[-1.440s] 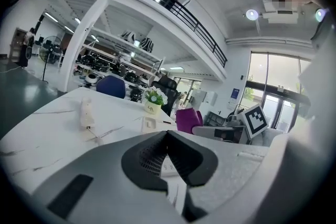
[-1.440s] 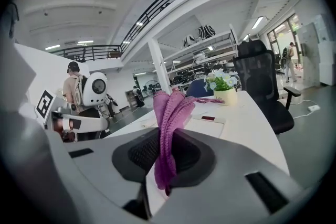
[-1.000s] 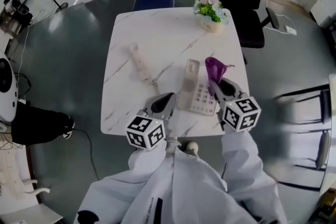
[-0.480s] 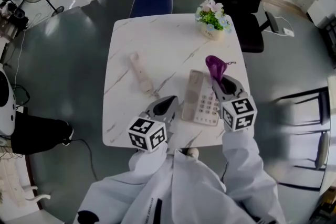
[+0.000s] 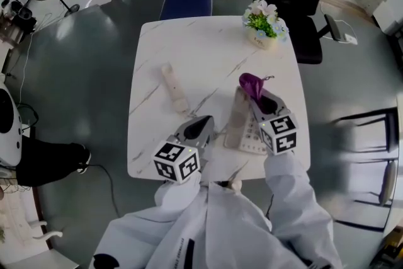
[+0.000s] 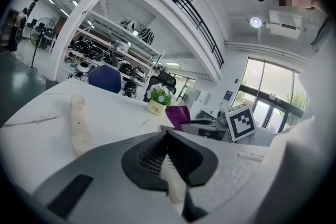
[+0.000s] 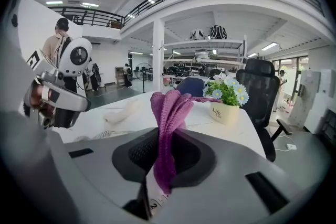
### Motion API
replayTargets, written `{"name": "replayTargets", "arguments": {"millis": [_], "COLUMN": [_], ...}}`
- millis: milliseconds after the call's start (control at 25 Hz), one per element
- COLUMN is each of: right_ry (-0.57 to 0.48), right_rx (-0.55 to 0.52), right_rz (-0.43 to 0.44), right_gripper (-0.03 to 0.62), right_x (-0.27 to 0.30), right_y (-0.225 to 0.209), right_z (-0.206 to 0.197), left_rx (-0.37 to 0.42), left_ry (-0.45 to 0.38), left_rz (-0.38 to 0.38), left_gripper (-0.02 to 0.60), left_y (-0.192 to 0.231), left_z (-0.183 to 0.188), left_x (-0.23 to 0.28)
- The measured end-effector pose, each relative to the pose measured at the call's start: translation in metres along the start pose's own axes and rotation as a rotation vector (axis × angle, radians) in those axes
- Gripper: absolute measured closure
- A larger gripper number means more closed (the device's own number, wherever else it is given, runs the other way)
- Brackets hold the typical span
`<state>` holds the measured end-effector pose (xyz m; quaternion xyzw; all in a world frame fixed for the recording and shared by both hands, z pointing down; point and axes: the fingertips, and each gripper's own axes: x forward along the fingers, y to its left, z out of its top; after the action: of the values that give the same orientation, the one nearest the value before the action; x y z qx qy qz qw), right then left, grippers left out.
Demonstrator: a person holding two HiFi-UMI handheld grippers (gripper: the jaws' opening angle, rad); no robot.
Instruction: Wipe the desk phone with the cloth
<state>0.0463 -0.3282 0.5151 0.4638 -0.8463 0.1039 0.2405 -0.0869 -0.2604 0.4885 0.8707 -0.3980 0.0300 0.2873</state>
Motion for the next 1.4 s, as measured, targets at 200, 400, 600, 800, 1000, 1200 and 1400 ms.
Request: {"name": "replayTargets", "arguments": {"millis": [200, 400, 600, 800, 1000, 1200, 1400], "right_ry": [0.061, 0.114, 0.144, 0.162, 0.171, 0.182, 0.202], "right_rx": [0.036, 0.037, 0.039, 0.044, 0.051, 0.039, 0.034], "right_rz": [0.031, 0.036, 0.031, 0.034, 0.042, 0.059, 0.087], "right_gripper": [0.554, 0.554, 0.554, 0.554, 0.554, 0.554, 0.554], "right_x": [0.008, 0.012, 0.011, 0.009, 0.007, 0.004, -0.002], "right_y": [0.006, 0.011, 0.014, 0.017, 0.022, 0.029, 0.04], "right_z": [-0.008, -0.013, -0.016, -0.02, -0.023, -0.027, -0.033], "left_rx": [-0.007, -0.012, -0.009, 0.009, 0.007, 0.005, -0.003], "left_ry": [0.008, 0.014, 0.02, -0.008, -0.008, -0.005, -0.012], "left_rz": [-0.009, -0.019, -0.033, -0.022, -0.026, -0.027, -0.011], "left_gripper": [0.584, 0.584, 0.584, 0.583, 0.584, 0.583, 0.584], "left_y": [0.003, 0.008, 0.01, 0.013, 0.013, 0.007, 0.002], "left_z": [-0.001, -0.002, -0.002, 0.004, 0.002, -0.002, -0.007], "left_x": [-0.002, -0.005, -0.009, -0.016, -0.019, -0.022, -0.03]}}
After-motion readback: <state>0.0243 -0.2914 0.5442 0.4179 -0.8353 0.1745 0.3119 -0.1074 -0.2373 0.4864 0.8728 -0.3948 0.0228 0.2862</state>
